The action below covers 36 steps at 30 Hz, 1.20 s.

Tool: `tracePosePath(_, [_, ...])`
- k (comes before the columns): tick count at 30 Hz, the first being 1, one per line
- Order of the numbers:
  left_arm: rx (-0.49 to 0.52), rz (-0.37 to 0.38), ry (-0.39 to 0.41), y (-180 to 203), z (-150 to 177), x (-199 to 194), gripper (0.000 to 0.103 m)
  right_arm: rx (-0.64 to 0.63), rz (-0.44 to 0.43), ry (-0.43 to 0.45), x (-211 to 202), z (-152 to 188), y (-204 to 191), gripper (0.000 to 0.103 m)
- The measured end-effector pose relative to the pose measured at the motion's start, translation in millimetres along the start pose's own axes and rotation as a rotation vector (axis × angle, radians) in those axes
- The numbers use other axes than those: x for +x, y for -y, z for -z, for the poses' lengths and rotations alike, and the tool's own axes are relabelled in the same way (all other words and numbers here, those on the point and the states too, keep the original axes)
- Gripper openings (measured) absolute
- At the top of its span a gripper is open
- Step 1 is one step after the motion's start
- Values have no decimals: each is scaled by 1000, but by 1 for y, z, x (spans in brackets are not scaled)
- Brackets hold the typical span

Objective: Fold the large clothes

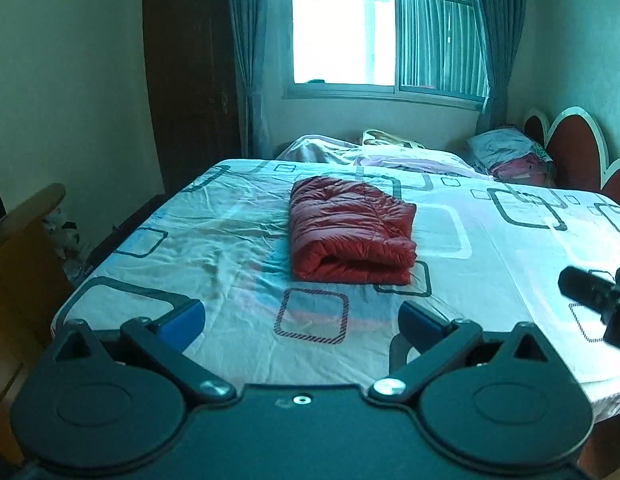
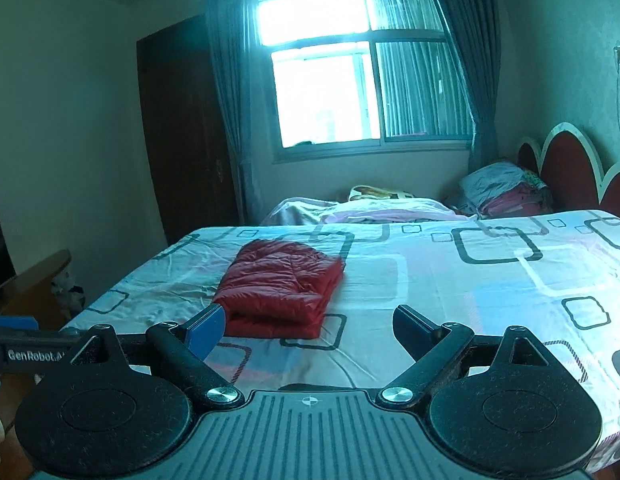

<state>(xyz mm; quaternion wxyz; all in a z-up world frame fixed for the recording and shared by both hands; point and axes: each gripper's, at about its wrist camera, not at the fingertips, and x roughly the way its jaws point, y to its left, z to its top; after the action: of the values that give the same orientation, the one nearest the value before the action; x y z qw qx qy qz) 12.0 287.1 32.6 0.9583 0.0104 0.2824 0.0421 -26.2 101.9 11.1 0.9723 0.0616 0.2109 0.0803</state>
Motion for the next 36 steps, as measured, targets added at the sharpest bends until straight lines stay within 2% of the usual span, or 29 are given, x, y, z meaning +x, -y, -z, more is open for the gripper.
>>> tracePosePath(15, [-39, 18, -4, -4, -5, -2, 103, -6, 8, 2, -1, 1, -1, 90])
tracePosePath(36, [-40, 9, 2, -3, -6, -5, 103, -5, -10, -1, -2, 0, 6, 90])
